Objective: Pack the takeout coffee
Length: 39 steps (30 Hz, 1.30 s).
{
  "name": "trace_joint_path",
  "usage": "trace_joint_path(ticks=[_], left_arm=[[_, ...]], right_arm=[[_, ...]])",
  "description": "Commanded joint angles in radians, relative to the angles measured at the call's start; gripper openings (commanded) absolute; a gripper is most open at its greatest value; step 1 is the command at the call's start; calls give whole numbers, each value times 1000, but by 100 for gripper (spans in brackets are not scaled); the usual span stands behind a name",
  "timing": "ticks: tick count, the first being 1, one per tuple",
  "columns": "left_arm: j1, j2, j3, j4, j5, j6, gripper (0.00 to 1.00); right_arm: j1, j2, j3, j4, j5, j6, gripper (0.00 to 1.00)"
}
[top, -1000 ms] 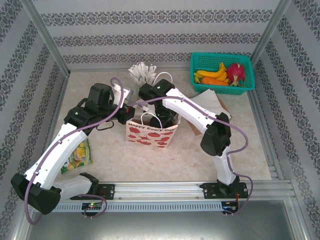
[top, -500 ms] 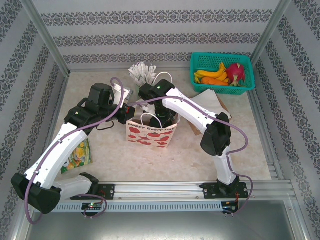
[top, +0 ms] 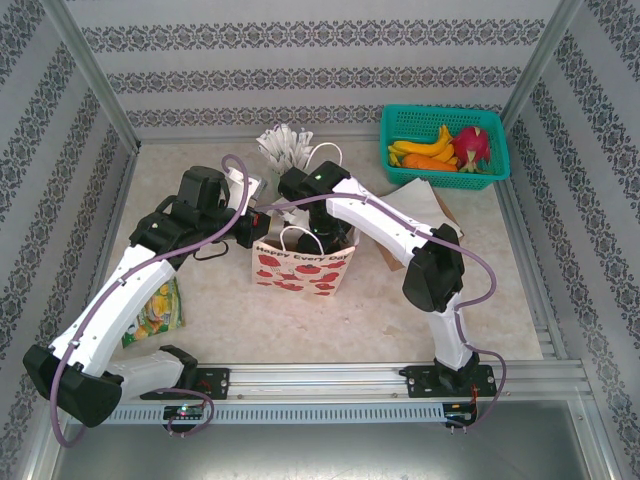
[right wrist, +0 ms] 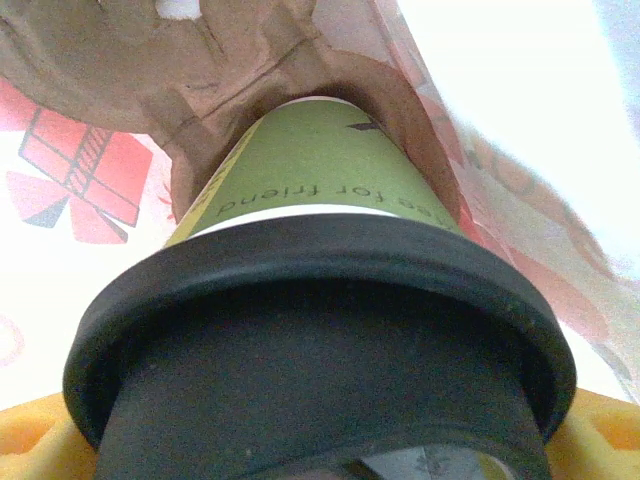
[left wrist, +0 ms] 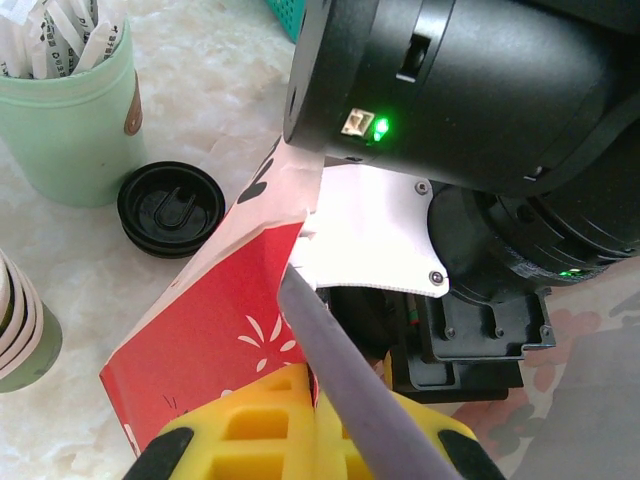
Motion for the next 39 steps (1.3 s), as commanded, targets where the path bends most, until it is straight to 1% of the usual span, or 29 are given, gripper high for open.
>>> trace_joint_path(ticks=[1, 22, 39], left_arm=[[-12, -17, 0, 53, 86, 1, 0], [-12, -21, -13, 65, 62, 1, 0], [-12, -21, -15, 73, 65, 4, 0]], right_arm=[[-28, 15, -39, 23, -21, 13, 46], [-25, -24, -54, 28, -23, 17, 46], [-16, -14, -45, 22, -49, 3, 46]])
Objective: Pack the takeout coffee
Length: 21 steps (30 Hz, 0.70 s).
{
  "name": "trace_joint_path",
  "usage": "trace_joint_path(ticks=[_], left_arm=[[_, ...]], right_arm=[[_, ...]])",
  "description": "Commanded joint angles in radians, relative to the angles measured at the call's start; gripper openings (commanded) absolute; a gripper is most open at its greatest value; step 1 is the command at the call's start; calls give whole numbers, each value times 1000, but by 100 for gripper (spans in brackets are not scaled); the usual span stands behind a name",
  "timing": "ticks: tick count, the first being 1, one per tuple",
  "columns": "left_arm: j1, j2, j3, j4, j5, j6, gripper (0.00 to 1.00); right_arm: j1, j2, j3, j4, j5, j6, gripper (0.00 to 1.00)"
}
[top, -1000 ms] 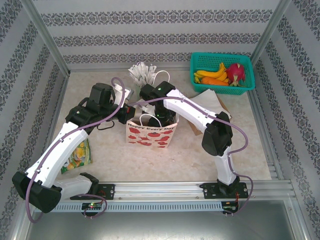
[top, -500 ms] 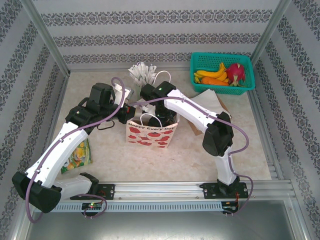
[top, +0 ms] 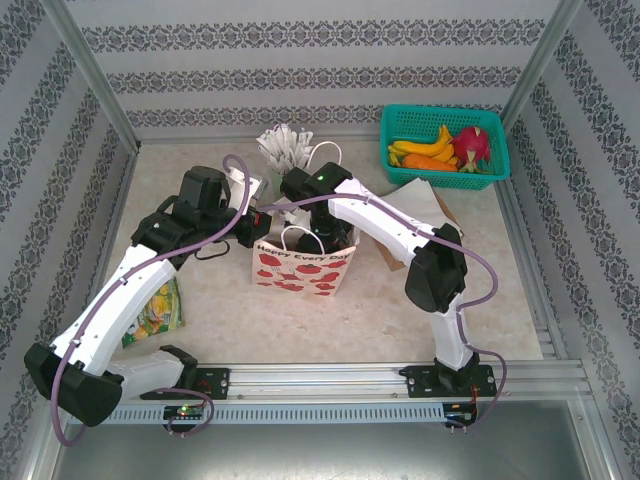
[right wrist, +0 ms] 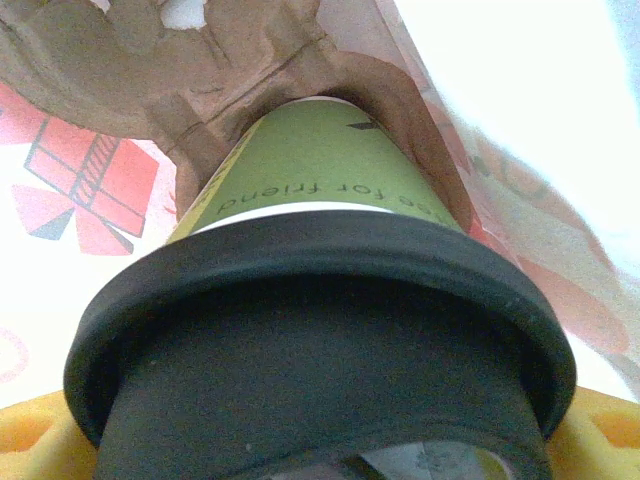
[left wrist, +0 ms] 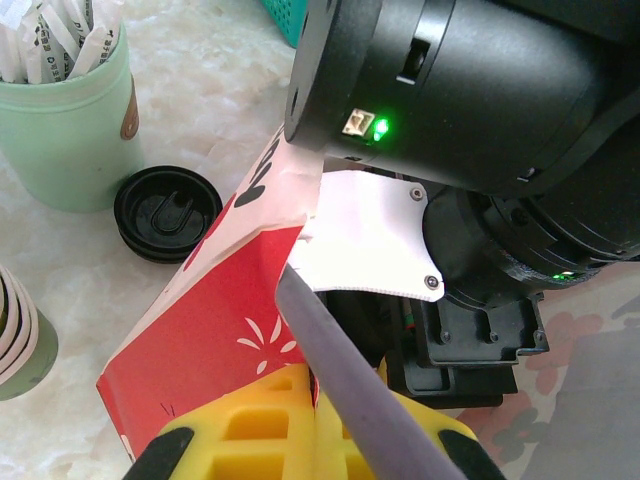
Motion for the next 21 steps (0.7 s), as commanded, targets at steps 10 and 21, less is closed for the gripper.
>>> trace_joint_path(ticks=[10, 21], left_arm=[[-12, -25, -15, 57, 57, 1, 0], [-12, -31, -20, 53, 55, 1, 0]], right_arm=[[-11, 39, -32, 8, -17, 15, 45], [-11, 80, -81, 53, -35, 12, 44]])
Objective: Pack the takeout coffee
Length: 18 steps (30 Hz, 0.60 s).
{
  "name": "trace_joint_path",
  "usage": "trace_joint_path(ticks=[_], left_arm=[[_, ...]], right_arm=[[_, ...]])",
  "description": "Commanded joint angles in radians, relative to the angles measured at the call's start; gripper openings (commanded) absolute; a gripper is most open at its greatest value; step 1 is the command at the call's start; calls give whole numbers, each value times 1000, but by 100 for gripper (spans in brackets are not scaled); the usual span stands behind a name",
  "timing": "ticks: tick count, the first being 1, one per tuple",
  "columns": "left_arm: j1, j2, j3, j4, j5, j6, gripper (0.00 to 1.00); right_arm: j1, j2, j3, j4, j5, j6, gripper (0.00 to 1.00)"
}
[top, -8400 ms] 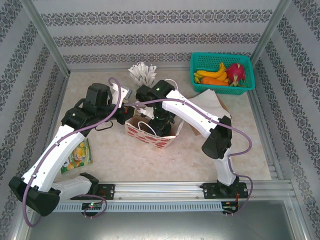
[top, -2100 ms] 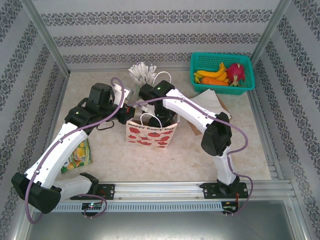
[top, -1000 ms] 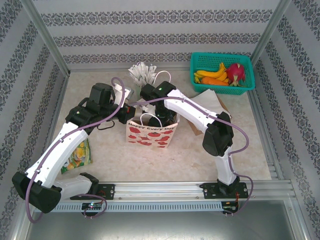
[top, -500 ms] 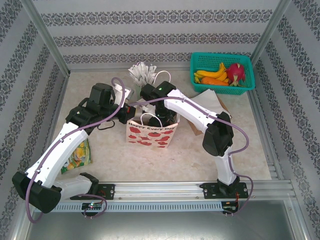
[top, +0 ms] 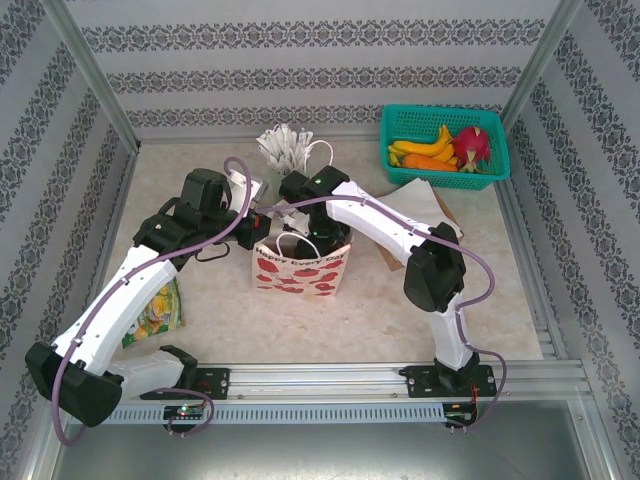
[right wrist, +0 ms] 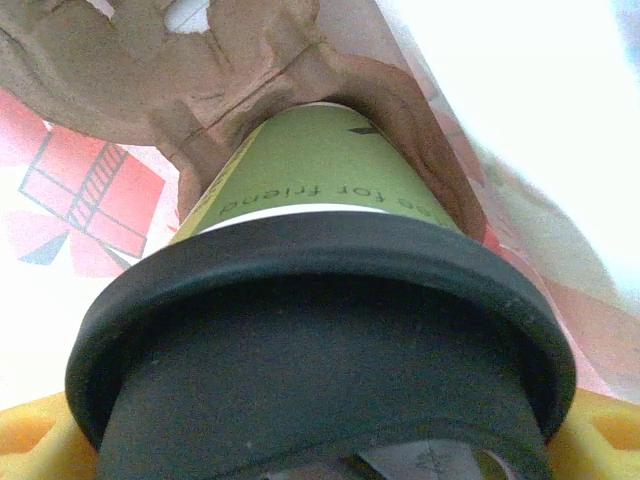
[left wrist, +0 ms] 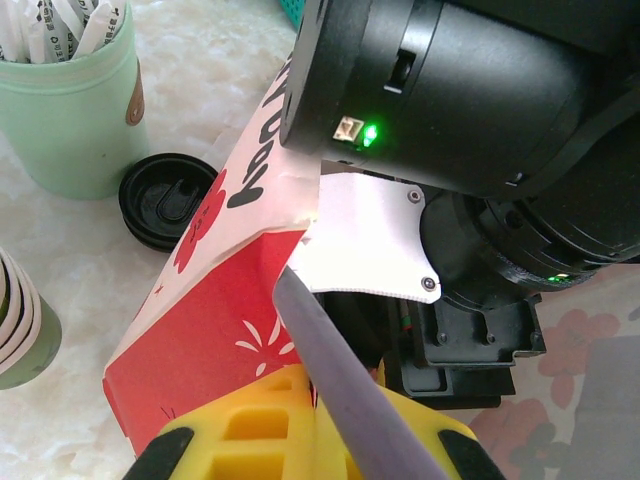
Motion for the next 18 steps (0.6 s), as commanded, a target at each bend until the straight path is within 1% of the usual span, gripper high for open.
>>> trace_joint_path(ticks=[1, 9, 18], left_arm=[[-12, -28, 3, 49, 68, 2, 0], [-11, -30, 2, 50, 56, 0, 0], [-13, -49, -20, 65, 14, -10, 0]], right_arm=[[-11, 68, -41, 13, -15, 12, 44], [-10, 60, -44, 9, -13, 15, 44], [-8, 41, -47, 9, -12, 13, 43]])
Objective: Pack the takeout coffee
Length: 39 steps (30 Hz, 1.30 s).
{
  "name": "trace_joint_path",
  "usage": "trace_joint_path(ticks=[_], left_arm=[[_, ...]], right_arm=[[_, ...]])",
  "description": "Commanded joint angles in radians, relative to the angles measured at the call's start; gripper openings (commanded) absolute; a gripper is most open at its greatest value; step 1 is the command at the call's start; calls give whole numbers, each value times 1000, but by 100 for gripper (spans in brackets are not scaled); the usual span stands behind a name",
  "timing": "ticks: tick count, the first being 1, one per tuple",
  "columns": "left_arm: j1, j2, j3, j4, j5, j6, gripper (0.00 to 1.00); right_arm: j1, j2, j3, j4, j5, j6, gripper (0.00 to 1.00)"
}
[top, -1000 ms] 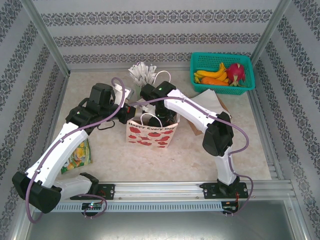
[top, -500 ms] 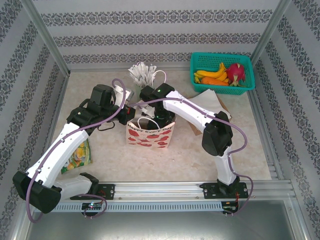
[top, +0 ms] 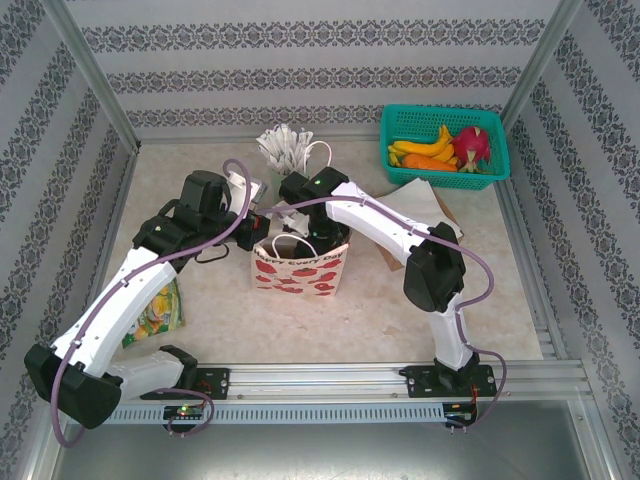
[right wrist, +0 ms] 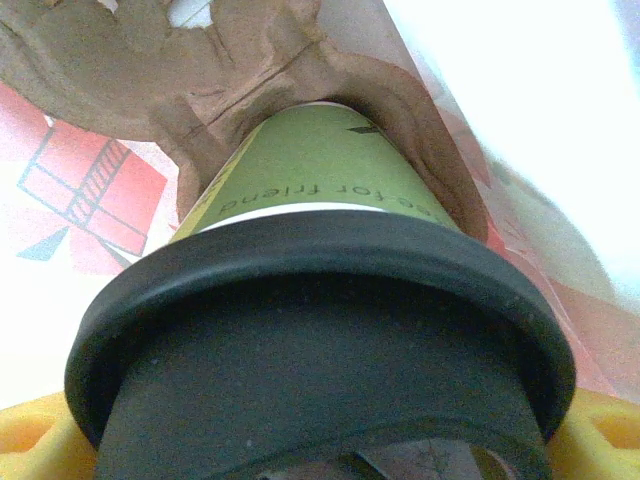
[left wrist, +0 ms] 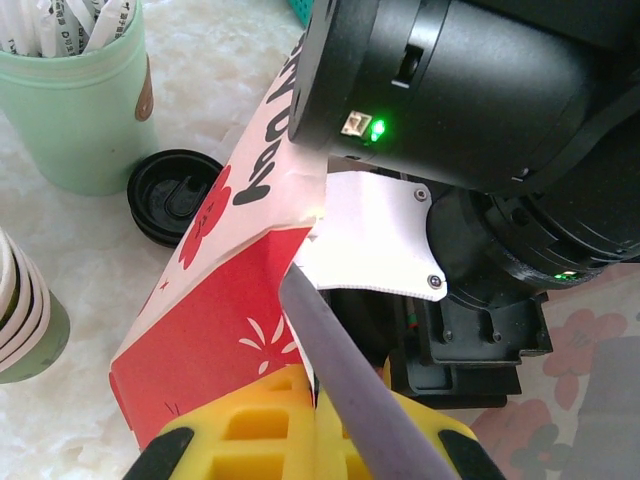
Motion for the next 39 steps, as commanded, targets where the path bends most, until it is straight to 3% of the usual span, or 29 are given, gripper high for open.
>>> trace_joint_path(ticks=[1, 39], left_arm=[[-11, -38, -7, 63, 26, -10, 0], [-12, -45, -47, 94, -14, -21, 0]], right_arm=[[-7, 41, -44, 3, -8, 13, 43], [13, 94, -112, 12, -18, 36, 41]])
